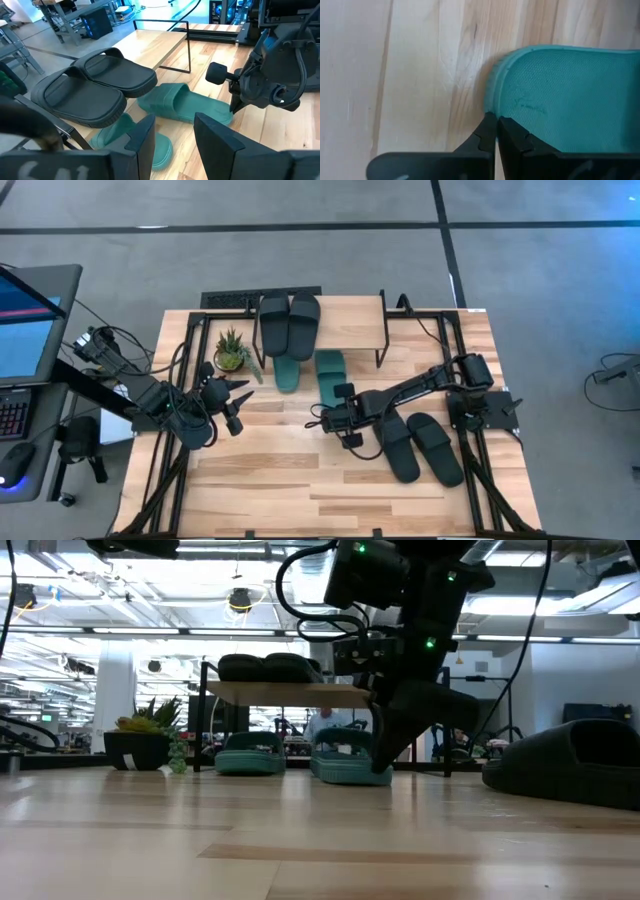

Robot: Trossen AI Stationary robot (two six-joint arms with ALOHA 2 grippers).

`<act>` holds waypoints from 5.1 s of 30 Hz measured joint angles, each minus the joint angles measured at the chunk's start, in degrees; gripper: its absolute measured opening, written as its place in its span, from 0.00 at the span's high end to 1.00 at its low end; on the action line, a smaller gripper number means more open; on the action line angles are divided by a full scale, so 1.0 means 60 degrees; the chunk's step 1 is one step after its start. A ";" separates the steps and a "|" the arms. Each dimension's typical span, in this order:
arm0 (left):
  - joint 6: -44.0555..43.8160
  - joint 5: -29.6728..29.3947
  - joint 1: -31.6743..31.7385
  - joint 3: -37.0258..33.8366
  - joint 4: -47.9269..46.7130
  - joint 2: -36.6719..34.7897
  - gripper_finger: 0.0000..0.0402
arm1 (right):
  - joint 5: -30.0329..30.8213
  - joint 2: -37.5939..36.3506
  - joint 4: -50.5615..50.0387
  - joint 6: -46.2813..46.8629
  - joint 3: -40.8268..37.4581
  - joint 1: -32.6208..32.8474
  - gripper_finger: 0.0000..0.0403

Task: Pick and place slides into the shelf
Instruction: Put the blue slide under the shelf

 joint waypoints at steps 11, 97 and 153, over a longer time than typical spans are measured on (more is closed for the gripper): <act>0.0000 -0.0164 0.0000 0.0000 -0.0003 0.0000 0.69 | 0.0289 0.0029 0.0227 -0.0687 -0.0037 0.0294 1.00; 0.0519 -0.0217 0.0003 0.0000 0.0415 0.0004 0.69 | -0.1428 -0.0302 0.1322 -0.0019 -0.0033 -0.0528 0.85; 0.0561 -0.0514 0.0003 0.0000 0.0419 0.0004 0.69 | -0.0681 -0.0302 0.1216 -0.3283 -0.0036 -0.0958 1.00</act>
